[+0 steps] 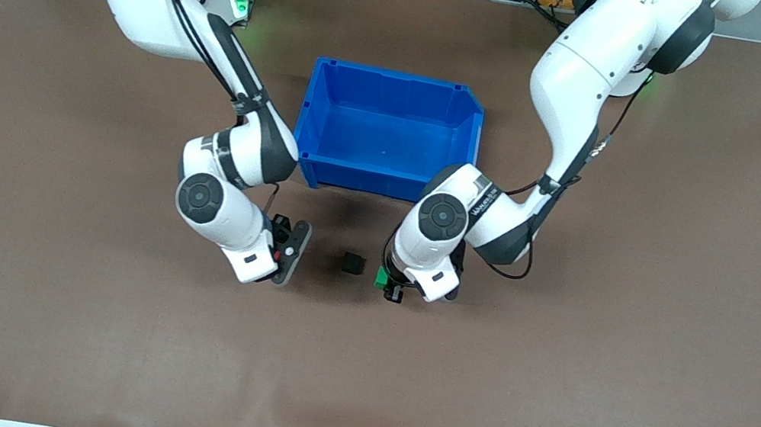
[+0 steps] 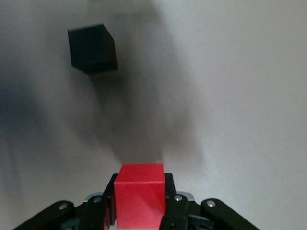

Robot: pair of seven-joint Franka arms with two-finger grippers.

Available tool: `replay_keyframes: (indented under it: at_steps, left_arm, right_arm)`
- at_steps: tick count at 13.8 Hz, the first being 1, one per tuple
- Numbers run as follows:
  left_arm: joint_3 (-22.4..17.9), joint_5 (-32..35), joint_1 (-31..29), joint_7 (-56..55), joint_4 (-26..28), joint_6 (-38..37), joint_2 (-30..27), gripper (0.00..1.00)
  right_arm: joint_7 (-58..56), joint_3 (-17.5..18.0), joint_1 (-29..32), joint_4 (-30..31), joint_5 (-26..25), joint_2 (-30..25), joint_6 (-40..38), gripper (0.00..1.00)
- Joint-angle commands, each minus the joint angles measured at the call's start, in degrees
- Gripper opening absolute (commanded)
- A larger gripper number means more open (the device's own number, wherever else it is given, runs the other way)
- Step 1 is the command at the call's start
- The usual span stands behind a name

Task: Attach green and red cubes to black cube
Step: 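Press the red cube and green cube against the black cube's sides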

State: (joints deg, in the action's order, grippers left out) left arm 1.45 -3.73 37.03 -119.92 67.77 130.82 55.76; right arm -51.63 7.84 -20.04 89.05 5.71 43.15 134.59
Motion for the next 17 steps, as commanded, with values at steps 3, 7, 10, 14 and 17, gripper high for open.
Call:
replay_keyframes:
  at_steps: [3,7,10,14,17]
  left_arm:
    - [-4.88,-0.93,5.16,-2.59,-2.82,1.10,3.22,0.00]
    - [-5.14,-0.93,5.94,-2.60,-2.91,2.94,3.39,0.00]
    - [-5.23,-0.93,6.57,-3.99,-2.91,4.87,4.01,0.00]
    - [-5.41,-0.84,6.74,-4.70,-2.91,5.85,4.63,0.00]
    - [-5.41,-0.75,7.18,-4.70,-2.82,5.59,4.62,0.00]
  right_arm:
    - [7.33,-0.28,-3.43,-2.21,0.80,3.17,2.69,0.00]
    - [7.42,-0.28,-4.74,-3.88,0.88,4.22,2.87,0.00]
    - [7.51,-0.28,-5.36,-5.11,0.97,5.19,4.35,0.00]
    - [7.42,-0.28,-5.45,-5.11,1.58,5.54,5.76,0.00]
    - [7.42,-0.28,-5.45,-5.11,2.11,5.54,5.86,0.00]
